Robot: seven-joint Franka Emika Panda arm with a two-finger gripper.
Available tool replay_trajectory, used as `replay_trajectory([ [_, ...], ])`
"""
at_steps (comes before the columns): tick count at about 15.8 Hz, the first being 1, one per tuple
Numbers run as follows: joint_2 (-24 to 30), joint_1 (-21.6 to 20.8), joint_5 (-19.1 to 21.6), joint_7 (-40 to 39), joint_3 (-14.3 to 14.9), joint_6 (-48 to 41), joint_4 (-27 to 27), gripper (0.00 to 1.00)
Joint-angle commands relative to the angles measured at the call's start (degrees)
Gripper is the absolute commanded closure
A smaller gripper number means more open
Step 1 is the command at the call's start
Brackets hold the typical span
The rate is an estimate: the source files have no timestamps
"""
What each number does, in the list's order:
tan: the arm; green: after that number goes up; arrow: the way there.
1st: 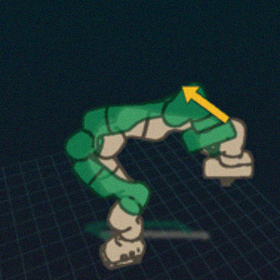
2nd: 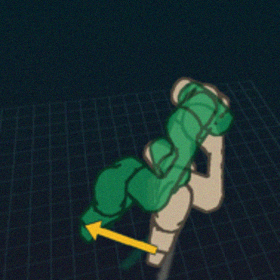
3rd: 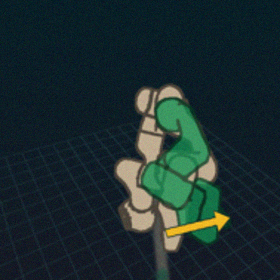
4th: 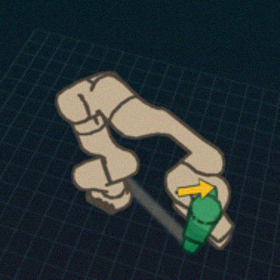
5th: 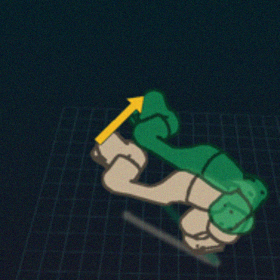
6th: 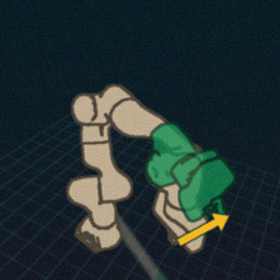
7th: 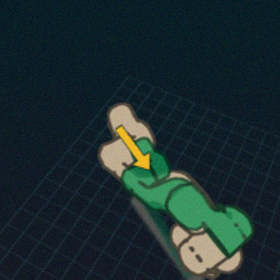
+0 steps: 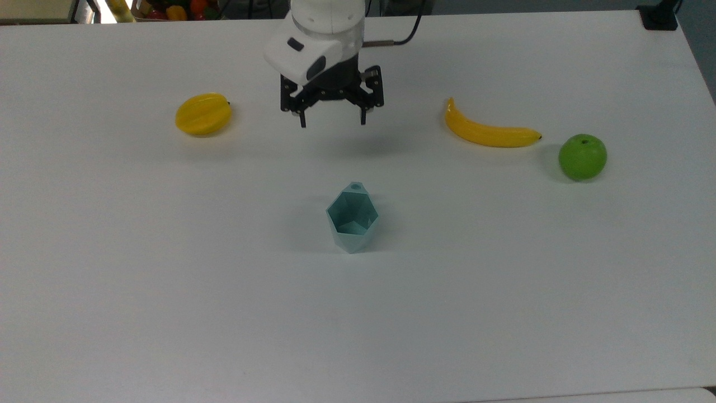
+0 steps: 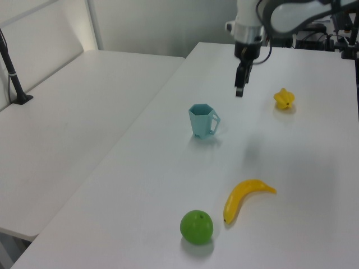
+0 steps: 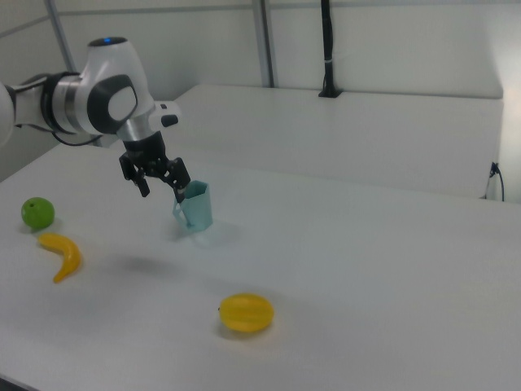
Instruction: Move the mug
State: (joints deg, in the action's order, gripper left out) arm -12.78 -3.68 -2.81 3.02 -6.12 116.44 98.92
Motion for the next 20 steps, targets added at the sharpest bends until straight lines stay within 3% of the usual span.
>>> replay_trajectory([
  [1,-3.5,-1.7,-1.0,1.8,0.5,9.3,2.1,0.00],
  [4,-7.9,-2.5,-4.5,7.9,0.5,16.8,2.0,0.00],
  [8,-12.3,-3.4,-8.9,14.3,0.5,23.3,1.8,0.17],
  [14,-12.6,-3.3,-9.1,14.6,0.5,25.0,1.7,0.85],
  [16,-12.4,-3.3,-9.1,14.6,0.5,25.0,1.7,0.98],
  [20,-6.1,-3.3,-9.1,14.6,0.5,23.3,6.6,0.98],
])
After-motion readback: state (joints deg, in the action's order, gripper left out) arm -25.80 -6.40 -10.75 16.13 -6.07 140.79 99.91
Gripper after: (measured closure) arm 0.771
